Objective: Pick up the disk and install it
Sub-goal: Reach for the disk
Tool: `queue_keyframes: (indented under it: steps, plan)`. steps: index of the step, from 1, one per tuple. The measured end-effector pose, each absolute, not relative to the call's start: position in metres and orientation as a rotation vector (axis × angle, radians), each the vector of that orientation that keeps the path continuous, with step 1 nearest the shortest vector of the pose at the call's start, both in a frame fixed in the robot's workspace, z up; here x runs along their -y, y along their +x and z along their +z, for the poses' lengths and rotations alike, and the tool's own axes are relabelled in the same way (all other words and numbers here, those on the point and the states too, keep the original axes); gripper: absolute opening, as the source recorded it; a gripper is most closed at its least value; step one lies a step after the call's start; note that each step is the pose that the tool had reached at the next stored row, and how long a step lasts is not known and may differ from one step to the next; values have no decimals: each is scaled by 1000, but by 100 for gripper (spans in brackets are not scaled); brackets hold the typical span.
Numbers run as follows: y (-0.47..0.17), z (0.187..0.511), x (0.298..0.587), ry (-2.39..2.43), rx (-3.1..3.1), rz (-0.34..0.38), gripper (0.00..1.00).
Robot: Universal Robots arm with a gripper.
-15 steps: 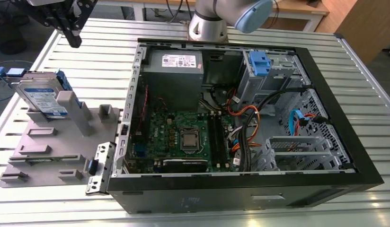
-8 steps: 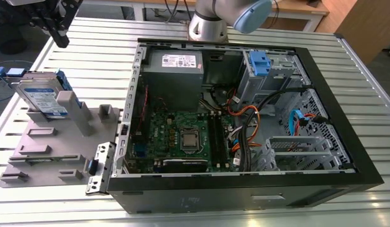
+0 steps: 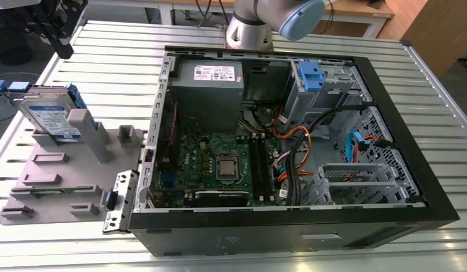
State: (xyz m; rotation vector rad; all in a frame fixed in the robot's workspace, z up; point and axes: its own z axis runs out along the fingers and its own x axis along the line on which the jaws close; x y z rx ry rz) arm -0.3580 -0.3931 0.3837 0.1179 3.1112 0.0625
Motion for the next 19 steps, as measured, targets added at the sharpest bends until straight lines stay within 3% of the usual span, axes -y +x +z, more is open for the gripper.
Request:
queue_keyframes:
  steps: [19]
  plan:
    - [-389,375,393,118,-3111,58,11]
